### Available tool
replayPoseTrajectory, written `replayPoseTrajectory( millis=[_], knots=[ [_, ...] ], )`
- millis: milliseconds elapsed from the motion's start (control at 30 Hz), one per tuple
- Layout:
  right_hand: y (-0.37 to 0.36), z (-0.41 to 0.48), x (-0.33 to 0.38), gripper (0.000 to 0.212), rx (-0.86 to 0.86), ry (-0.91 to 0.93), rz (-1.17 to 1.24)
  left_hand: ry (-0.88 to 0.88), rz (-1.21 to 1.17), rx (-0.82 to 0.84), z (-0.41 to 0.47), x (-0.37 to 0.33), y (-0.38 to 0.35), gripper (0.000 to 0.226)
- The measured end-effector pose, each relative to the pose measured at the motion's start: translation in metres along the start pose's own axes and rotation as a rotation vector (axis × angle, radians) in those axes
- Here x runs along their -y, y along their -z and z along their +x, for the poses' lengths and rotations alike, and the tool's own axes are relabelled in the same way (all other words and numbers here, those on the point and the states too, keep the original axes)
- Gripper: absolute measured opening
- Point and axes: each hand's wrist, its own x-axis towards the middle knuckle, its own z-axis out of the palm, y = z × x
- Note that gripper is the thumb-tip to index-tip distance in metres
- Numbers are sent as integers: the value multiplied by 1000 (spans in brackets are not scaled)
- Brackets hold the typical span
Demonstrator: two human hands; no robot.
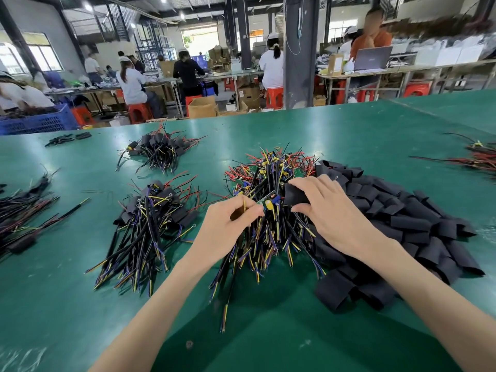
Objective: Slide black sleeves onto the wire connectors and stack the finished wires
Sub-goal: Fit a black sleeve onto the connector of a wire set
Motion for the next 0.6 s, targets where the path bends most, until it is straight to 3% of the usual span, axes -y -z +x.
replayPoseTrajectory(
  millis=[133,333,467,600],
  knots=[
    [3,1,3,46,1,29,-12,3,-13,18,-1,1,2,21],
    [6,2,10,41,-10,-20,172,-4,-28,5,-1,-1,4,23],
    [3,2,6,44,73,39,46,-7,-44,12,-2,-3,3,23],
    [3,2,6,40,-68,10,65,0,-51,25,-2,-4,4,23]
  ],
)
